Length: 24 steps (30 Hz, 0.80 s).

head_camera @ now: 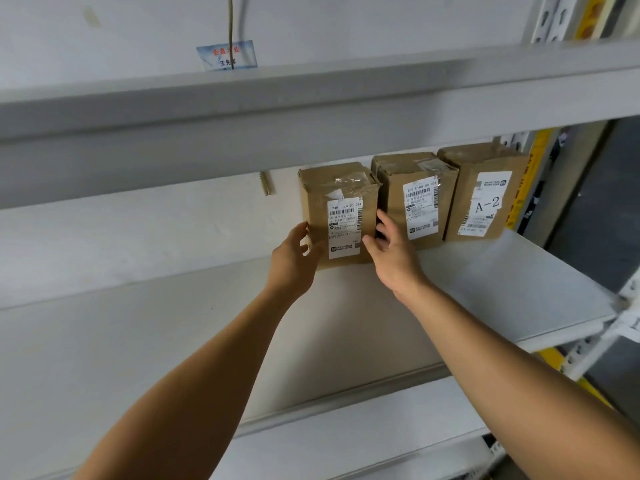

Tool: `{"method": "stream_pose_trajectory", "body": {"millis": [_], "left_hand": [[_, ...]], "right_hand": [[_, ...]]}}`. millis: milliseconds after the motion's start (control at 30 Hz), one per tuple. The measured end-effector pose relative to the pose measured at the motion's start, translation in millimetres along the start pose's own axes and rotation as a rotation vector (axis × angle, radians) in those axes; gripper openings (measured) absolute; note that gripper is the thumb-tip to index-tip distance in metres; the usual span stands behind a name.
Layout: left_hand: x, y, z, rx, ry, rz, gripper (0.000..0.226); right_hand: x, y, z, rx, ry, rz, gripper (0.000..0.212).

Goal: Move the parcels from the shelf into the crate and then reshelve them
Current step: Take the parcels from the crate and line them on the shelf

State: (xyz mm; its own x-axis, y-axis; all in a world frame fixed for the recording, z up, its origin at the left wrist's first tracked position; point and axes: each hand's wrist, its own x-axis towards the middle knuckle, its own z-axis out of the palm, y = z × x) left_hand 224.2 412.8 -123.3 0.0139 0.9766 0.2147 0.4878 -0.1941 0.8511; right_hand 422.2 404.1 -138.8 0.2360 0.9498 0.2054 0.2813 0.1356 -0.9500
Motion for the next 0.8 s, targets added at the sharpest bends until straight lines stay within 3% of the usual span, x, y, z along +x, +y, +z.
{"method": "stream_pose_trajectory", "body": {"millis": [167, 333, 533, 667, 800], "left_hand": [[-42.7, 9.2, -6.5, 0.046, -0.046, 0.046, 0.034], [-102.8, 16.8, -8.8, 0.058, -0.183, 0.235, 0.022], [-198.7, 24.5, 6.6, -0.025, -0.420, 0.436, 0.017], [-270.7, 24.8, 45.7, -0.032, -0.610, 0.435, 0.021], [-349.7, 32.1, 90.6, -0.036, -0.854, 0.438, 0.028]], "right_hand": [[-62.5, -8.6, -16.4, -0.112, 0.044, -0.011, 0.047], [-164.3, -14.9, -36.4, -0.255, 0.157, 0.005, 0.039], [-318.2, -6.7, -57.5, -0.306, 0.397, 0.159, 0.035], [-418.0, 1.5, -80.9, -0.405, 0.541, 0.313, 0.027], [-512.7, 10.8, -111.8, -0.473, 0.658, 0.448, 0.036]]}}
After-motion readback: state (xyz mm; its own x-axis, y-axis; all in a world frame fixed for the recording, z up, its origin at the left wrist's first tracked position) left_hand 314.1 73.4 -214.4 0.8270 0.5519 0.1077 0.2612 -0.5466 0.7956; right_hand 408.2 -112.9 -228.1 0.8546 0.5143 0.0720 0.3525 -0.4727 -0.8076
